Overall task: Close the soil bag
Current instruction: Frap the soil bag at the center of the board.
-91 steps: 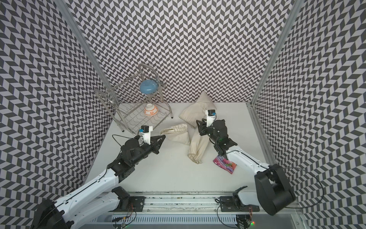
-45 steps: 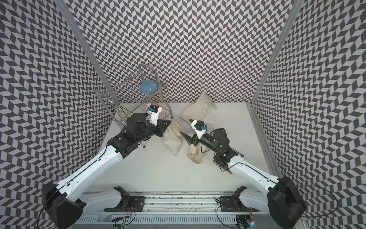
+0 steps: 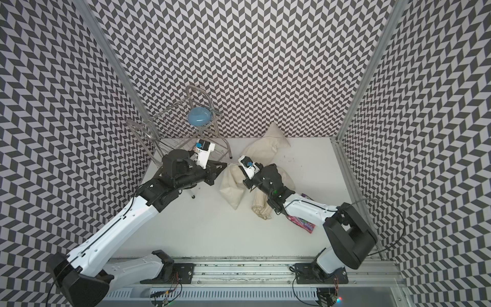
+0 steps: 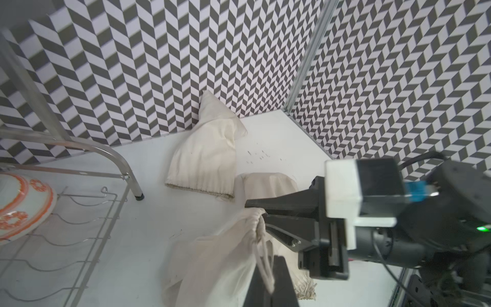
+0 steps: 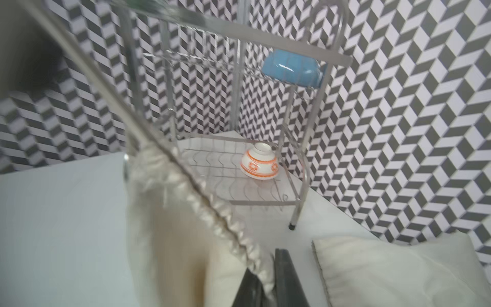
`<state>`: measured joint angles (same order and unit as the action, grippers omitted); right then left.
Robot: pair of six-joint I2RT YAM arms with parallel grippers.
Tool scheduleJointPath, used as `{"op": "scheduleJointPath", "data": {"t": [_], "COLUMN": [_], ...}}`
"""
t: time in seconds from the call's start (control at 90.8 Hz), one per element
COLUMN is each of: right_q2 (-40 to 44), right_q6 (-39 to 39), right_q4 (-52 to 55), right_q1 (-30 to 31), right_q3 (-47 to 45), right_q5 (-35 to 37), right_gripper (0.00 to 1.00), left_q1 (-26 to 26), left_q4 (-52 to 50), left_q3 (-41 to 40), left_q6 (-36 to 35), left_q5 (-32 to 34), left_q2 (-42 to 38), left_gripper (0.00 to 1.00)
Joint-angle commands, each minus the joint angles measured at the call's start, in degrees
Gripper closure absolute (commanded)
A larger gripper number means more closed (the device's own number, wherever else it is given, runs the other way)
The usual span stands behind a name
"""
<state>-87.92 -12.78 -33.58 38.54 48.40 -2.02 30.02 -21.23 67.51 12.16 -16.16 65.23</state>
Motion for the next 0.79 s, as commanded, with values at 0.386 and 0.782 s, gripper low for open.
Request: {"op": "scheduleJointPath", "data": {"t": [0.386,0.782], "right_q2": [13.0,9.1], "right_q6": [4.5,7.4], "right_q4": [-0.7,0.3], "right_q1": [-5.3,4.3], "right_q3": [-5.3,6.3], "right_q5": [-8.6,-0.3], "right_gripper": [0.58,0.32], "left_q1": [-4.5,-4.5], "left_q4": [18.1,18.6], "left_q3": [8.7,9.1], "left_q6": [10.1,11.0], "left_q5": [-12.2,-13.1], "left_q2": [5.4,6.6], "left_gripper": [1.00,1.00]}}
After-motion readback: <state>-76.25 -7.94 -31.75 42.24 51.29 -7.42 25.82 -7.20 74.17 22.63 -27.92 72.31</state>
